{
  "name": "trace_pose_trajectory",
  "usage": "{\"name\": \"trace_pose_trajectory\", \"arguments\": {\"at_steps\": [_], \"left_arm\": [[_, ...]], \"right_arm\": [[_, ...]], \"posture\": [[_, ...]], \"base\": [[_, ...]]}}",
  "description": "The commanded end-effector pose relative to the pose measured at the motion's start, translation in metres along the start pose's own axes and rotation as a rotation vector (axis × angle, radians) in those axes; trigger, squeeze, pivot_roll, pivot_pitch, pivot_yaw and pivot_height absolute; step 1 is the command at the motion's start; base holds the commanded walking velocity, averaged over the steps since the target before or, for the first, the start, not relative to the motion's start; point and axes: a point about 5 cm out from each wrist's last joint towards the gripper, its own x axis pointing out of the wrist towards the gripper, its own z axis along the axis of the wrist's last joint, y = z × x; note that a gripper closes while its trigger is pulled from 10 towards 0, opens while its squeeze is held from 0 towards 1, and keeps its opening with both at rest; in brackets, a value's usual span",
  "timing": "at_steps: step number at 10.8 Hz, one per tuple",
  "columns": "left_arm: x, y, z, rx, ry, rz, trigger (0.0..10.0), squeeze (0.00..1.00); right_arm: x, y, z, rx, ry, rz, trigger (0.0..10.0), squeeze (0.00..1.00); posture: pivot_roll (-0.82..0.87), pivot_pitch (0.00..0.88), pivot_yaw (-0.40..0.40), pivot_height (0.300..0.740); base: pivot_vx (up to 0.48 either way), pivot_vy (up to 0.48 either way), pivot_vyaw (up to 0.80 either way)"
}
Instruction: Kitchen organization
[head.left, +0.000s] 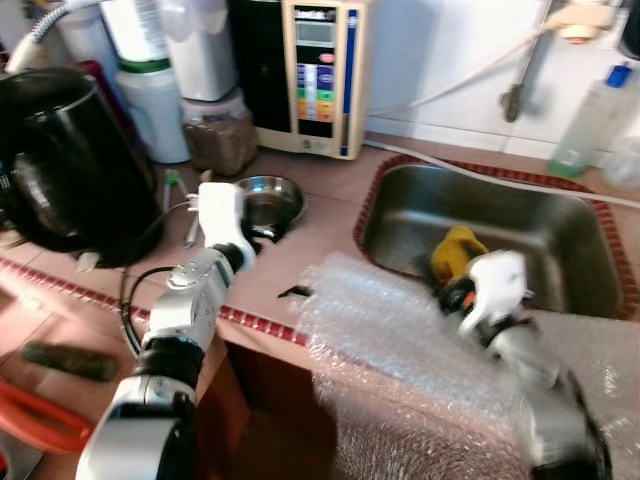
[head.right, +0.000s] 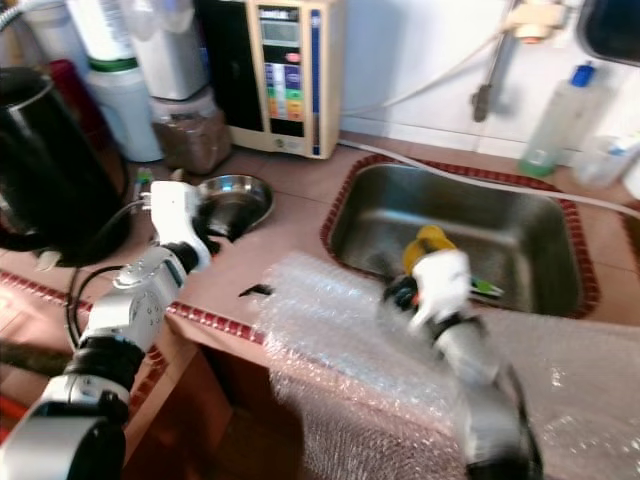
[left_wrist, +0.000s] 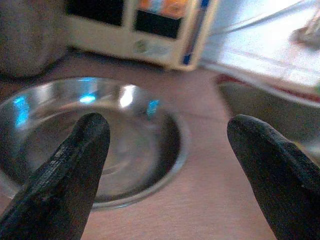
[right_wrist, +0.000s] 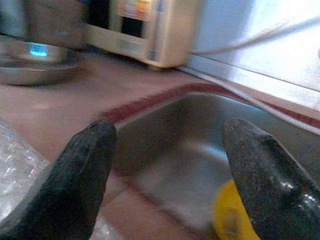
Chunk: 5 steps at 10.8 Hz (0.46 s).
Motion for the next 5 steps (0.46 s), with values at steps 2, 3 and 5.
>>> {"name": "trace_pose_trajectory", "arguments": {"at_steps": [2,3,5], "left_arm": [[0.002,0.011,0.002,-0.007,0.005,0.094,10.0,0.0],[0.005,0.018,0.002,0.005,0.014,0.175,10.0,0.0],[0.007,0.02,0.002,-0.007,0.012,0.216,10.0,0.0]], "right_arm": [[-0.007,0.023,0.009,0.013,-0.019,0.097,10.0,1.0],[-0.022,0.044,0.011,0.061,0.012,0.16,10.0,1.0],[-0.029,0.055,0.012,0.071,0.032,0.16,10.0,1.0]], "posture": [[0.01,0.0,0.053,0.74],[0.01,0.0,0.063,0.74],[0.01,0.0,0.07,0.74]], "base": [[0.0,0.0,0.0],[0.0,0.0,0.0],[0.0,0.0,0.0]]}}
